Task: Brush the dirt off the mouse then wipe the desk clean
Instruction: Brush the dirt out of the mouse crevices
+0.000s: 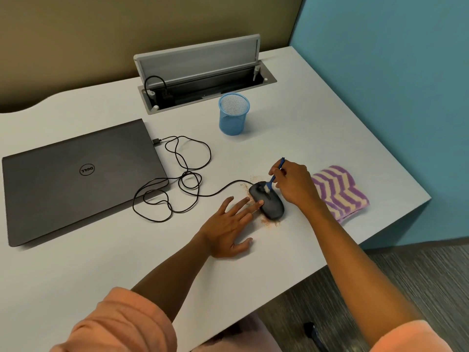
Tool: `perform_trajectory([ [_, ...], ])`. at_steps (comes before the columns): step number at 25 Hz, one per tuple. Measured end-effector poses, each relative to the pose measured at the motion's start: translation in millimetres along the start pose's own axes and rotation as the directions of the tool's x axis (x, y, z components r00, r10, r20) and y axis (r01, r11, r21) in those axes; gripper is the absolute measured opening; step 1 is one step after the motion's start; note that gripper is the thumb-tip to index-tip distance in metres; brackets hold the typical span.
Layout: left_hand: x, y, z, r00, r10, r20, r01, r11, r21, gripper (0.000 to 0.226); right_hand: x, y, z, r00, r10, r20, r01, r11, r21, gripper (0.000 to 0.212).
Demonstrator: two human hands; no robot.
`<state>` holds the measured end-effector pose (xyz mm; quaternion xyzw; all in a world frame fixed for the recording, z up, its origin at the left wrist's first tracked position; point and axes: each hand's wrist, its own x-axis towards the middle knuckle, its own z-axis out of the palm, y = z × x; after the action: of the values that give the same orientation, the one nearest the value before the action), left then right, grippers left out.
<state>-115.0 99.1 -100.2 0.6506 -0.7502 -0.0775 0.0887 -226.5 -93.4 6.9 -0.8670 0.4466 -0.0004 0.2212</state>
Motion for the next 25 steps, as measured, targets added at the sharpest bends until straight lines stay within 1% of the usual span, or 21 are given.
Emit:
perform_trajectory([
  [2, 0.0, -0.1, 0.8, 1.000, 0.000, -0.002, 0.000, 1.000, 0.001, 0.070, -0.9, -0.5, -2.9, 1.000, -0.010, 0.022, 0.009, 0.999, 0.046, 0.034],
  [6, 0.5, -1.0, 2.0, 1.000, -0.015, 0.006, 0.015, 1.000, 0.013, 0.074, -3.3, 14.5, -13.6, 0.990, -0.025, 0.137, 0.027, 1.000, -0.008, 0.031],
  [8, 0.9, -1.2, 2.4, 1.000, -0.016, 0.006, 0.016, 1.000, 0.007, 0.074, -5.3, 13.8, -12.6, 0.995, -0.040, 0.096, 0.039, 0.999, 0.009, 0.030],
  [10, 1.1, -1.3, 2.7, 1.000, -0.014, 0.004, 0.014, 1.000, -0.001, 0.075, -8.1, 9.2, -10.3, 0.998, -0.050, 0.037, 0.047, 0.996, 0.072, 0.029],
  [11, 1.0, -1.5, 3.1, 1.000, -0.012, 0.003, 0.012, 1.000, -0.005, 0.075, -9.6, 8.6, -10.4, 0.998, -0.051, 0.035, 0.048, 0.995, 0.090, 0.029],
  [14, 1.0, -1.2, 3.7, 1.000, -0.006, 0.002, 0.006, 1.000, -0.003, 0.074, -12.4, 16.6, -13.8, 0.989, -0.073, 0.128, 0.072, 0.997, 0.012, 0.024],
  [15, 0.7, -1.1, 3.6, 1.000, -0.005, 0.000, 0.005, 1.000, 0.003, 0.074, -13.8, 17.1, -14.4, 0.988, -0.066, 0.140, 0.065, 0.998, 0.014, 0.024],
  [19, 0.4, -1.4, 2.2, 1.000, -0.008, 0.009, 0.008, 1.000, 0.013, 0.076, -15.6, 2.0, -7.3, 0.999, -0.024, 0.036, 0.020, 0.995, 0.094, 0.030],
  [21, 0.5, -1.7, 2.1, 1.000, -0.011, 0.017, 0.011, 1.000, 0.009, 0.077, -16.4, 1.6, -6.7, 1.000, -0.011, 0.024, 0.009, 0.994, 0.106, 0.030],
  [22, 0.6, -1.6, 2.5, 1.000, -0.013, 0.021, 0.013, 1.000, 0.011, 0.077, -16.7, 5.5, -8.6, 0.999, -0.013, 0.046, 0.009, 0.997, 0.082, 0.029],
  [24, 0.7, -1.2, 2.6, 1.000, -0.017, 0.026, 0.016, 1.000, 0.018, 0.078, -17.3, 14.2, -14.2, 0.990, -0.029, 0.135, 0.028, 1.000, 0.008, 0.026],
  [25, 0.6, -1.3, 2.2, 1.000, -0.017, 0.027, 0.016, 1.000, 0.017, 0.078, -18.1, 15.1, -15.7, 0.988, -0.026, 0.153, 0.029, 1.000, -0.012, 0.025],
])
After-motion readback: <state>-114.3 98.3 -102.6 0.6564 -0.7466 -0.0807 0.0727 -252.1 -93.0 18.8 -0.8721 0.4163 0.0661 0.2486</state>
